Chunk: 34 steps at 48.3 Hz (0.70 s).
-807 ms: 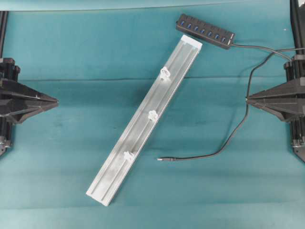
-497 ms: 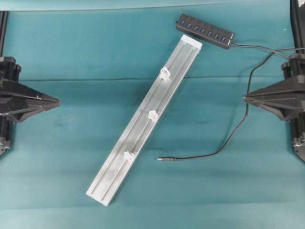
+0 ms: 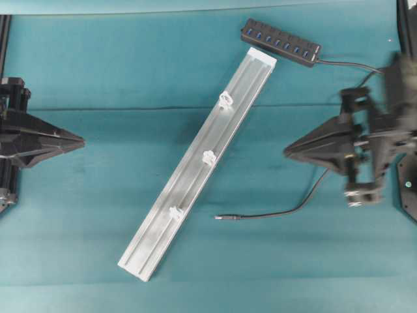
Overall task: Pass the USB cable through three rings with both arms.
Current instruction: 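Move the right gripper over the black USB cable's loose end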
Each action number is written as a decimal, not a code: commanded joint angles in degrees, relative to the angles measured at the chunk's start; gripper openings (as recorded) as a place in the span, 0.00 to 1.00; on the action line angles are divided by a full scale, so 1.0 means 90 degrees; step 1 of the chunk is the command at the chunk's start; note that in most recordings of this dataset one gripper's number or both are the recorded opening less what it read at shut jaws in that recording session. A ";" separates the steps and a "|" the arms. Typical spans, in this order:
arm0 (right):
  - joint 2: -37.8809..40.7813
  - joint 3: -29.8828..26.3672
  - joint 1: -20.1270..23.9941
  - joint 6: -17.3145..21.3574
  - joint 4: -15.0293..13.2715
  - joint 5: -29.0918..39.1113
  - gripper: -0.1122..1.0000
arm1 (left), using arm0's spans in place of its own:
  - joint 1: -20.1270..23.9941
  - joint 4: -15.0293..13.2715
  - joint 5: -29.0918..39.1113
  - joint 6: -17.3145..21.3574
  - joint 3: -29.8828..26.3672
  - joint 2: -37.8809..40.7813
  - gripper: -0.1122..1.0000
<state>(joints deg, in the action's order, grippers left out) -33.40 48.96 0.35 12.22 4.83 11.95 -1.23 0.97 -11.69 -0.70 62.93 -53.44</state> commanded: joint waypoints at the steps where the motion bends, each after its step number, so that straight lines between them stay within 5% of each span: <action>1: 0.0381 -0.0410 0.0039 0.0088 0.0000 0.0547 0.10 | -0.0020 0.0020 0.0000 -0.0029 -0.0176 0.0020 0.09; 19: 0.1943 -0.1973 0.0068 0.0039 -0.0010 0.3428 0.10 | -0.0020 0.0020 0.0098 -0.0049 -0.0176 0.0020 0.09; 34: 0.2900 -0.2871 0.0342 -0.0283 -0.0088 0.4609 0.18 | -0.0020 0.0020 0.0137 -0.0049 -0.0176 0.0020 0.09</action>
<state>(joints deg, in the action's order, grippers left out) -9.32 25.31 2.11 10.99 4.22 52.47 -1.32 0.97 -10.20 -1.14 62.93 -53.44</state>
